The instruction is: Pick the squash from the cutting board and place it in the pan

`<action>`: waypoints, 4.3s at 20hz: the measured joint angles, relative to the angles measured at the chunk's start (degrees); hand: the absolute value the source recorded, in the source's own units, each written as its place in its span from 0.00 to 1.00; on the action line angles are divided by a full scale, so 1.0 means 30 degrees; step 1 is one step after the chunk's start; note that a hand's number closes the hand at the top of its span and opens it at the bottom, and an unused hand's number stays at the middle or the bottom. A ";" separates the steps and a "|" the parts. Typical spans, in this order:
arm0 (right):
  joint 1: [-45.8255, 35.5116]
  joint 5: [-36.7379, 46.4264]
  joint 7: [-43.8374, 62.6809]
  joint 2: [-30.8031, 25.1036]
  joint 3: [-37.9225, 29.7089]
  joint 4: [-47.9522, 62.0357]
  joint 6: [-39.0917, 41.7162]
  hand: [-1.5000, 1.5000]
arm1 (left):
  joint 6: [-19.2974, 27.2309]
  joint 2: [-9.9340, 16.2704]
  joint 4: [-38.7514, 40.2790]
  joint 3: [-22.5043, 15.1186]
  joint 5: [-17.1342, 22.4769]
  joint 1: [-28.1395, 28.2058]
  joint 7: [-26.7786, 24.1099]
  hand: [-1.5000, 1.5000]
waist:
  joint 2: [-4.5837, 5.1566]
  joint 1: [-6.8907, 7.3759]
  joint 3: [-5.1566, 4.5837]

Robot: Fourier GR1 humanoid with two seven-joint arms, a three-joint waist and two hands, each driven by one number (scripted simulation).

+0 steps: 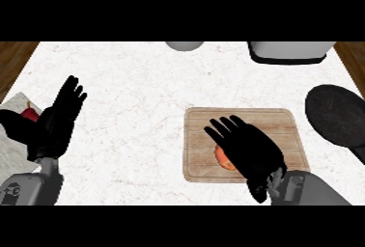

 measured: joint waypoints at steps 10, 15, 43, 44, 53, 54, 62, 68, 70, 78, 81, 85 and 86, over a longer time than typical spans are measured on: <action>0.0119 0.2638 -0.2804 0.1219 -0.0845 0.3678 -0.1117 0.00 | -0.0364 -0.0621 -0.0125 0.0414 -0.0565 0.0056 0.0209 0.50 | 0.0012 0.0013 0.0003; 0.0370 0.3806 -0.4021 0.1602 -0.1280 0.4753 -0.1268 0.00 | -0.0796 -0.0615 -0.0625 0.0785 -0.0695 0.0242 0.0523 0.50 | 0.0005 0.0009 0.0004; -0.0163 0.7750 -1.0484 0.5094 -0.3428 1.1454 -0.5880 1.00 | -0.1730 -0.1546 -0.0084 0.1848 -0.1618 -0.0212 0.0591 0.50 | -0.0139 -0.0034 -0.0090; -0.0067 0.7794 -1.0689 0.5136 -0.3584 1.1523 -0.6174 1.00 | -0.1722 -0.1635 -0.0034 0.1812 -0.1710 -0.0144 0.0464 0.50 | -0.0141 -0.0032 -0.0090; 0.4541 0.7552 -0.8536 0.3719 -0.5802 0.6118 -0.7710 1.00 | -0.1538 -0.1566 -0.0871 0.2039 -0.1863 0.0534 0.0689 0.50 | -0.0161 -0.0574 -0.0013; 0.5129 0.7639 -0.8162 0.3510 -0.6002 0.5136 -0.7909 1.00 | -0.1551 -0.1624 -0.1052 0.1999 -0.1843 0.0768 0.0697 0.50 | -0.0169 -0.0577 -0.0010; 0.7651 0.8466 -0.6541 0.1848 -0.7577 -0.3331 -0.9202 1.00 | -0.1596 -0.1525 -0.1016 0.2164 -0.1793 0.0647 0.0892 0.50 | -0.0182 -0.0669 -0.0011; 0.8978 0.7411 -0.5356 0.1463 -0.9309 -0.8723 -0.6948 1.00 | -0.1913 -0.1470 -0.1090 0.2184 -0.1708 0.0435 0.1019 0.50 | -0.0085 -0.0354 -0.0010; 0.7838 0.6894 -0.4668 0.1741 -1.0106 -0.8794 -0.6050 1.00 | -0.1906 -0.1476 -0.1226 0.2162 -0.1645 0.0131 0.1432 0.50 | -0.0053 -0.0219 -0.0006; 0.5812 0.3917 -0.6398 0.0883 -1.5832 -0.5180 -0.7139 1.00 | -0.1959 -0.1836 -0.1154 0.2013 -0.1853 0.0353 0.1102 0.50 | 0.0012 -0.0057 0.0007; 0.4675 0.3192 -0.7392 0.0386 -1.7341 -0.2597 -0.8079 1.00 | -0.1884 -0.1981 -0.1087 0.1926 -0.2050 0.0323 0.0916 0.50 | 0.0029 -0.0001 0.0009; 0.3534 0.2030 -0.9615 -0.0807 -1.9514 0.1287 -0.9518 1.00 | -0.1855 -0.2041 -0.0807 0.1914 -0.2152 -0.0019 0.0959 0.50 | 0.0048 0.0029 0.0013; 0.3245 0.1947 -1.0158 -0.1014 -1.9845 0.2466 -1.0030 1.00 | -0.1950 -0.1966 -0.1021 0.1928 -0.2116 0.0102 0.1010 0.50 | 0.0052 0.0075 0.0014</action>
